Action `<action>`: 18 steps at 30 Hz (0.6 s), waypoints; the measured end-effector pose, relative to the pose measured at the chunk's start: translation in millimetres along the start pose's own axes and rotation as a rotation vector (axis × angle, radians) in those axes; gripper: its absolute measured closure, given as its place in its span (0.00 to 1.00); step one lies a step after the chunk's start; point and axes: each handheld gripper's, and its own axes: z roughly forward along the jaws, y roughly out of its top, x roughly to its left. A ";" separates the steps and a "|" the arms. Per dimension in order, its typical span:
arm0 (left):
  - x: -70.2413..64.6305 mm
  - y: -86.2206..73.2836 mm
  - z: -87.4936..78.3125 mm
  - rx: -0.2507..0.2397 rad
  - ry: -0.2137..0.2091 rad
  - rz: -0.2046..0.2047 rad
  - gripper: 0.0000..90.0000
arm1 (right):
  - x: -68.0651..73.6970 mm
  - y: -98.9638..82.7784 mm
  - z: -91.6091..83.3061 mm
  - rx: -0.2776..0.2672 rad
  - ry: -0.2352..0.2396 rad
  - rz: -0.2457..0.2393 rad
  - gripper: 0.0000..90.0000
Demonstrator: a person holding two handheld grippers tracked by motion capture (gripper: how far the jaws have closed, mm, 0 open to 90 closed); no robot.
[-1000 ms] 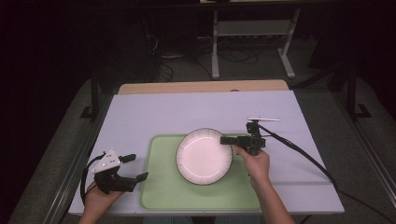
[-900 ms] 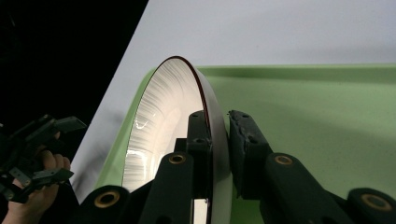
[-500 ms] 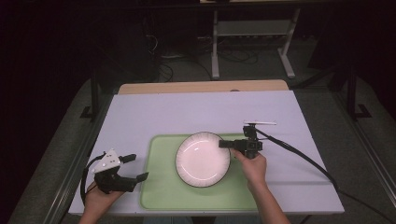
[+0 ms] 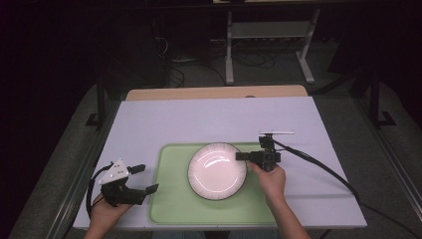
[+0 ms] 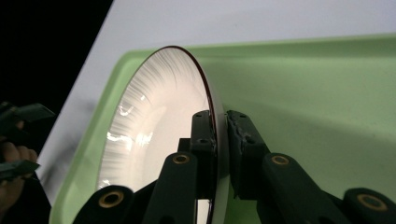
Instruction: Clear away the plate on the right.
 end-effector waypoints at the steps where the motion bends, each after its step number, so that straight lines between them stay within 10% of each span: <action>1: 0.0 -0.1 0.0 0.000 0.001 0.000 0.18 | -0.4 -2.0 0.4 0.012 -0.025 -0.008 0.90; 18: 0.0 -0.1 0.2 0.004 0.001 0.002 0.18 | -3.0 -13.2 6.8 0.091 -0.107 -0.042 0.88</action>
